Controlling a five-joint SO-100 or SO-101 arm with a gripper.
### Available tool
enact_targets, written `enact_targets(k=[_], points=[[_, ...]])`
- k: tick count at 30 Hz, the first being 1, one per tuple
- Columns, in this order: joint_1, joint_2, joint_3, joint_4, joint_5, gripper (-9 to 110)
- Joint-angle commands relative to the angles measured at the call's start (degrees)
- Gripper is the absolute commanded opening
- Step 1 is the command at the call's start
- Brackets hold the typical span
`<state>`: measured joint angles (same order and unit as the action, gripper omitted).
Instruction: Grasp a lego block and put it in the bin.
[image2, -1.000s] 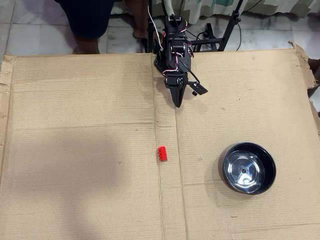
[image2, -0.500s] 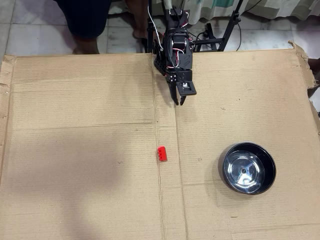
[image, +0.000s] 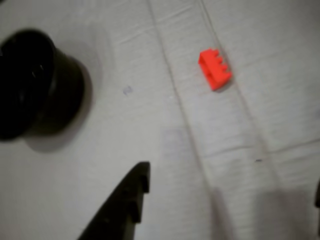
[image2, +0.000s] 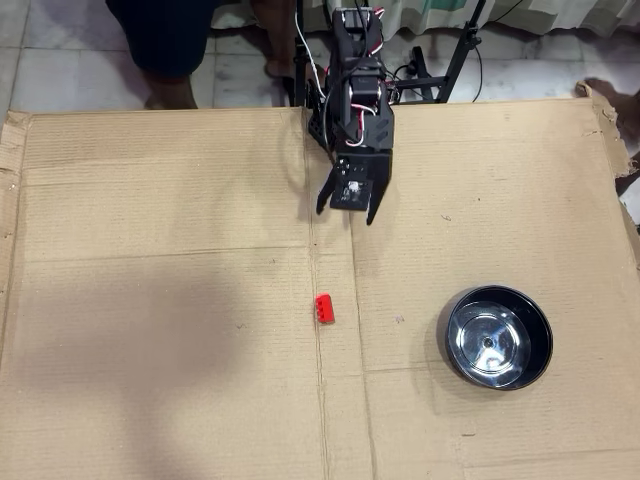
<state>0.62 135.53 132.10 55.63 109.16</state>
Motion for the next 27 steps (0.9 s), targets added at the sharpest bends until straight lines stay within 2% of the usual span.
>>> enact_targets(k=[1, 6, 14, 17, 27], points=[[0.35, -6.94, -7.65, -0.79, 2.55, 37], [0.88, -20.3, -20.39, -0.79, 0.79, 37], [2.37, -41.75, -41.13, -0.88, -19.25, 37], [3.08, -49.13, -47.64, -0.79, -23.73, 37], [4.83, -59.77, -51.24, -0.7, -29.62, 37]])
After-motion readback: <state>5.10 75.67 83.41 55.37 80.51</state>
